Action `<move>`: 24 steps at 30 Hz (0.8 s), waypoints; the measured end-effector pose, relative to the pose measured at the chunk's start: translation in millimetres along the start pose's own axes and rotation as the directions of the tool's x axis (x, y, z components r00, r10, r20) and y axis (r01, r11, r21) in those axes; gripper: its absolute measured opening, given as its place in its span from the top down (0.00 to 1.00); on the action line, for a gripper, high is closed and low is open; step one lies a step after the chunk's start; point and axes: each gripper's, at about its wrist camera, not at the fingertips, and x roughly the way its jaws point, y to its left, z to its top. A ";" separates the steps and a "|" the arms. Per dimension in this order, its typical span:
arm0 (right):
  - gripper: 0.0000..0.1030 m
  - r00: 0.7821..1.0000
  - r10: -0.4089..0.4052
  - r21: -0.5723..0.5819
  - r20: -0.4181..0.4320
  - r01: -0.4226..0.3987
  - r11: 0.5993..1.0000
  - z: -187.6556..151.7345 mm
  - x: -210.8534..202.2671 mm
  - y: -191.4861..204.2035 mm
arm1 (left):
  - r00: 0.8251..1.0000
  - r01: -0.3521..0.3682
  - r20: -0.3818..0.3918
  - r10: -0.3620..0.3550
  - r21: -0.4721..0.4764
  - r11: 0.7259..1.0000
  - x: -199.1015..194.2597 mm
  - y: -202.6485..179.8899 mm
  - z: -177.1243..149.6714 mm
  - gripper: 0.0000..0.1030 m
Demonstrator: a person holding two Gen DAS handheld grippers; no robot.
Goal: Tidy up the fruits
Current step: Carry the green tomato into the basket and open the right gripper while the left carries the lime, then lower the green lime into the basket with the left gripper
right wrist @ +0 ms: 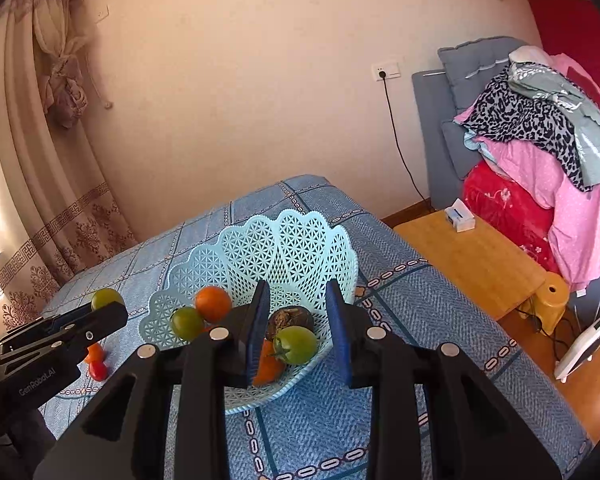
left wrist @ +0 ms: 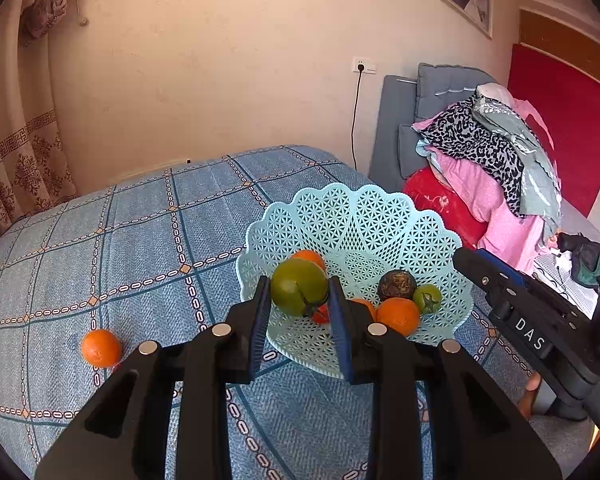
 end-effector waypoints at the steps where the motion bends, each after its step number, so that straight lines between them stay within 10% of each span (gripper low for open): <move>1: 0.72 1.000 -0.004 0.003 0.006 0.004 1.000 -0.1 -0.6 -0.6 | 1.000 0.003 -0.002 -0.003 0.000 1.000 1.5 -0.8 0.0 0.72; 21: 0.72 0.994 -0.065 0.010 0.083 0.064 0.998 -4.0 -10.8 -3.3 | 0.994 0.093 -0.057 -0.092 0.014 0.996 38.0 -29.7 9.2 0.70; 23: 0.72 0.994 -0.066 0.014 0.083 0.065 0.998 -3.8 -11.1 -4.9 | 0.994 0.098 -0.059 -0.097 0.014 0.995 39.4 -32.2 9.8 0.57; 24: 0.72 0.994 -0.067 0.018 0.084 0.066 0.998 -3.8 -11.3 -5.8 | 0.994 0.093 -0.057 -0.092 0.009 0.996 39.5 -32.1 10.3 0.33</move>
